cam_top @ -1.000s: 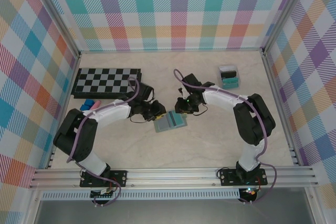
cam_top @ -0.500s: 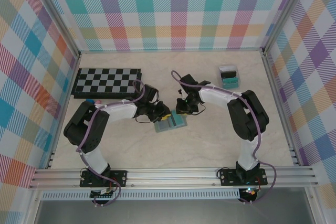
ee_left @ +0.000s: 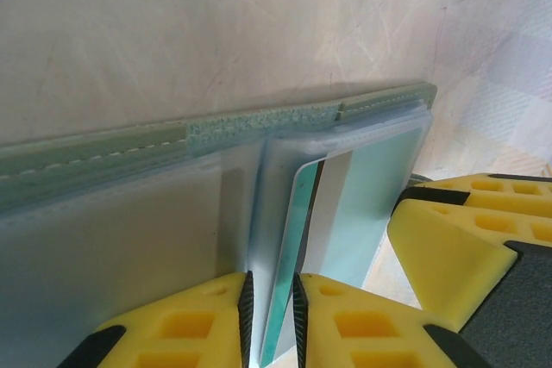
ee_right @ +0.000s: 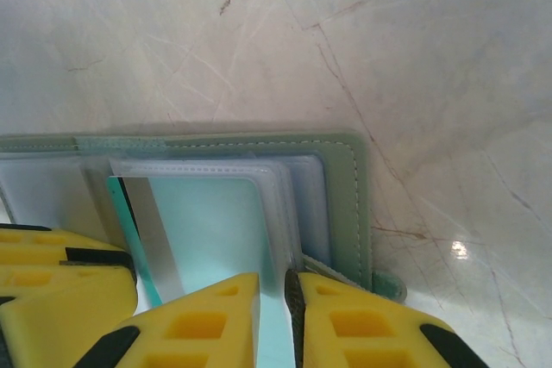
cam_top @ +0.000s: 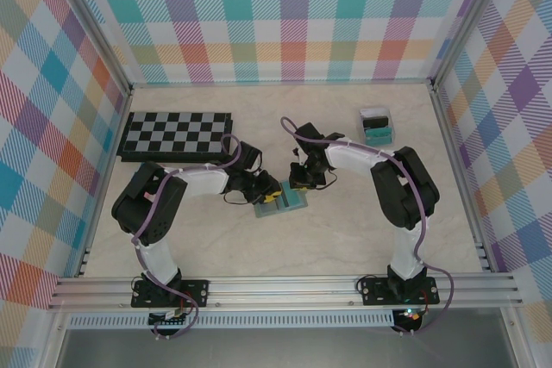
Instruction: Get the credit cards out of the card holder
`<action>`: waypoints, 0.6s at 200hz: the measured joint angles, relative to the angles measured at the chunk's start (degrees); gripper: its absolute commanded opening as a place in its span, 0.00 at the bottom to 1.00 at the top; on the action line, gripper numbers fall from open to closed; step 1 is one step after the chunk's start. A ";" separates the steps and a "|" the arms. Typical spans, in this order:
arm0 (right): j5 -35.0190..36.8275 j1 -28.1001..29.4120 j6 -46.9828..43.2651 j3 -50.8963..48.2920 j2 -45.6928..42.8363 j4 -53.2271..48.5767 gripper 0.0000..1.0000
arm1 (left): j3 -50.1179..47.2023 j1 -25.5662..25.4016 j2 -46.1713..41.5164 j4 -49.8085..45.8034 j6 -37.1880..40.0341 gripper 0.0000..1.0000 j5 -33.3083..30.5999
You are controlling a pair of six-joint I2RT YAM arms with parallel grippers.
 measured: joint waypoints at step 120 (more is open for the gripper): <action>-1.33 -0.24 0.48 0.50 0.90 -0.15 0.17 | 0.20 0.00 0.98 1.31 0.44 0.17 0.63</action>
